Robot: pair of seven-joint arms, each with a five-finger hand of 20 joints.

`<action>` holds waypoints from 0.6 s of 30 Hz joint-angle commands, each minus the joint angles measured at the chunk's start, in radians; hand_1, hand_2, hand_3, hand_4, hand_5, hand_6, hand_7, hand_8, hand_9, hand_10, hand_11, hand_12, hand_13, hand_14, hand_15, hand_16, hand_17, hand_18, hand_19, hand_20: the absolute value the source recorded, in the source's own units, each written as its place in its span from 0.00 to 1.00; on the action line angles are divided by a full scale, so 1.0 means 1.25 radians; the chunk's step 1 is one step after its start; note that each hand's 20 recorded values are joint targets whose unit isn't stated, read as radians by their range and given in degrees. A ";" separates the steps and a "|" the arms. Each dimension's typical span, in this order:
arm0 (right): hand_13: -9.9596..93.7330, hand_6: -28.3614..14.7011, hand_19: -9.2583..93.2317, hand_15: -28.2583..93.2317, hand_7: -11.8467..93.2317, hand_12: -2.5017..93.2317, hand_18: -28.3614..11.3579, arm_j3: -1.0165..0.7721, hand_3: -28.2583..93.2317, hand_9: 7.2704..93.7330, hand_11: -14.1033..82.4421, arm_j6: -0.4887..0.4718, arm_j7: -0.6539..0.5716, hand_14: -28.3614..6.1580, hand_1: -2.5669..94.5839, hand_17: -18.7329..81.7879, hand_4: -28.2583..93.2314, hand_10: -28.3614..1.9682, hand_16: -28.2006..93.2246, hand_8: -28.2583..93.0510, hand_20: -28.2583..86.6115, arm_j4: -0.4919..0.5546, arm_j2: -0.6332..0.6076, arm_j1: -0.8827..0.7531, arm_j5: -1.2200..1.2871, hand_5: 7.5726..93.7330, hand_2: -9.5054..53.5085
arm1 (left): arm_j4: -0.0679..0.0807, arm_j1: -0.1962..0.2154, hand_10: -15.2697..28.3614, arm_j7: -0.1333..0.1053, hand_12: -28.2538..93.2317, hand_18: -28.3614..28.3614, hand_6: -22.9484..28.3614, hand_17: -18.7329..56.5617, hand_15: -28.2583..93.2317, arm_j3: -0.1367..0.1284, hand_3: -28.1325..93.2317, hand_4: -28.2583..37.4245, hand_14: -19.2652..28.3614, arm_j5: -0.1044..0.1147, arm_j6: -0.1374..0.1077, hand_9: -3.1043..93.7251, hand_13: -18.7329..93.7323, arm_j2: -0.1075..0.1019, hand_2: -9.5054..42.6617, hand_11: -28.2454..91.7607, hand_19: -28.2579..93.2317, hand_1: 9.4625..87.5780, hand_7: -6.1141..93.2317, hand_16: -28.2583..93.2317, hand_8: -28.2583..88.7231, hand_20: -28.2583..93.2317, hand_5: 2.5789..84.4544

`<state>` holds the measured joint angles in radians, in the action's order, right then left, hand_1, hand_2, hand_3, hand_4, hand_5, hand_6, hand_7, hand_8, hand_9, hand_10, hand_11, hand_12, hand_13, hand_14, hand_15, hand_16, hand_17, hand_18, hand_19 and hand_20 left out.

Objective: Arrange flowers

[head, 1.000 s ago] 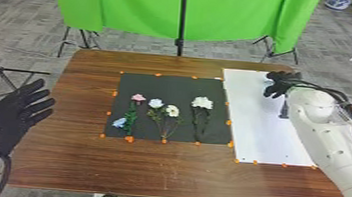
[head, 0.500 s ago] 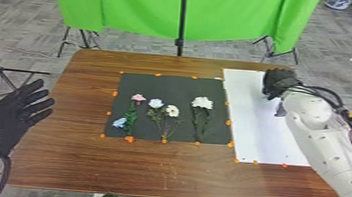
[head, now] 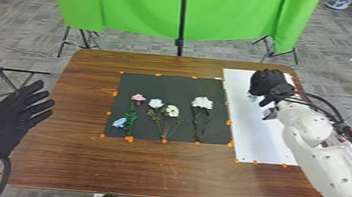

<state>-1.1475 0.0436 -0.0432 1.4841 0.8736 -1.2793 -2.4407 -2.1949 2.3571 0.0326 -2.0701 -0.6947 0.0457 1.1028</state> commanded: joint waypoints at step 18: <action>0.86 0.75 0.83 0.68 0.49 0.52 0.32 -0.027 0.93 0.99 0.31 -0.054 0.095 0.83 0.52 0.47 0.00 0.92 0.53 0.14 0.56 0.222 -0.017 -0.220 -0.101 0.81 0.00 | 0.007 0.003 0.60 0.014 0.33 0.84 0.50 0.10 0.59 -0.002 0.82 0.00 0.68 -0.002 0.008 0.25 0.30 0.001 0.15 0.48 0.60 0.20 0.30 0.19 0.13 0.28 0.30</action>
<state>-1.1906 -0.0643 0.0977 1.7631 0.8549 -1.5149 -2.5491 -2.1939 2.3518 0.0379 -2.0700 -0.6954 0.0480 1.1008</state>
